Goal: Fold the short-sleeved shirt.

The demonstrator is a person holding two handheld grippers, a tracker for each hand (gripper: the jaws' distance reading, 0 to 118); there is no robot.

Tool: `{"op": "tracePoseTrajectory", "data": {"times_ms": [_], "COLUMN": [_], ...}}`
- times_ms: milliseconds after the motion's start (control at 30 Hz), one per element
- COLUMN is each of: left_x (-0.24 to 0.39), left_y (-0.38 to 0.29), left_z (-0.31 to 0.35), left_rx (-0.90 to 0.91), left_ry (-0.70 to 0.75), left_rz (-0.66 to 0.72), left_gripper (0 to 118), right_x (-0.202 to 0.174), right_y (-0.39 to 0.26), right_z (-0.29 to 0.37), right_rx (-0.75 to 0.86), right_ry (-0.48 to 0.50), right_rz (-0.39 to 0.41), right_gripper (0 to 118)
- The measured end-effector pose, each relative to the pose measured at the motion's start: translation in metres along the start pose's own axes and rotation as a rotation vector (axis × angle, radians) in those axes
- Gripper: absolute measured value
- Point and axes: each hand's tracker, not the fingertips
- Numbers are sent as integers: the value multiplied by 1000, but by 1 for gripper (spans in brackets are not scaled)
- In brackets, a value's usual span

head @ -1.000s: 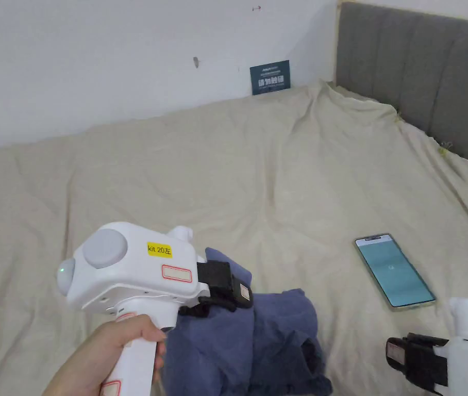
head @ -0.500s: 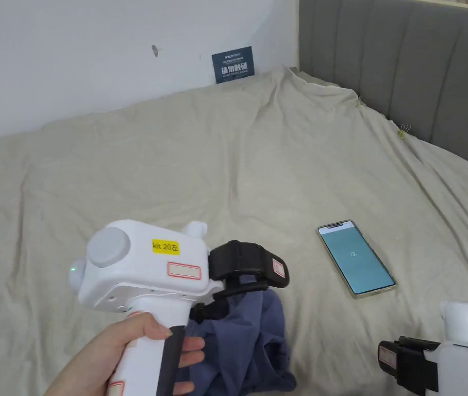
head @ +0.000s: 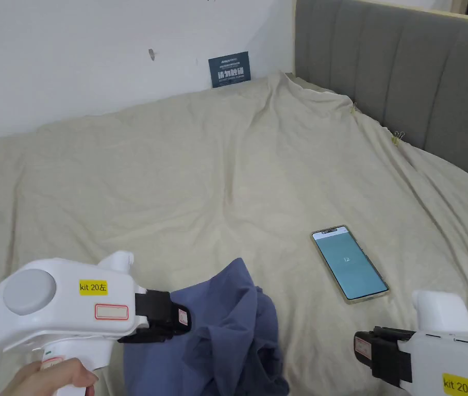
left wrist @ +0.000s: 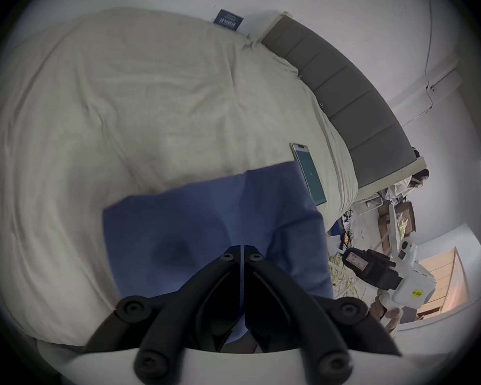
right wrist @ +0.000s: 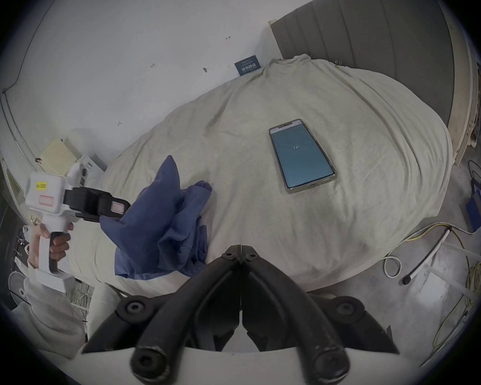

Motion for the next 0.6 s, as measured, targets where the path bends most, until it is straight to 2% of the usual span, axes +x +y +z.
{"op": "tracePoseTrajectory", "data": {"times_ms": [100,167,500,600], "left_x": [6,12,57,69], "left_y": [-1,-2,-8,-15], "left_z": [-15,-22,-91,-112], "left_rx": [-17,-33,-187,-217], "left_ry": [-11,-73,-66,-95], "left_rz": [-10,9,-112,-95], "left_gripper": [3,3,3,3], "right_x": [1,4,25,29], "right_y": [-1,-1,-5,-7], "right_z": [2,3,4,6], "right_rx": [1,1,-1,-2], "right_ry": [4,-4,-35,-43], "right_rz": [5,5,-44,-48], "right_gripper": [0,0,0,0]}}
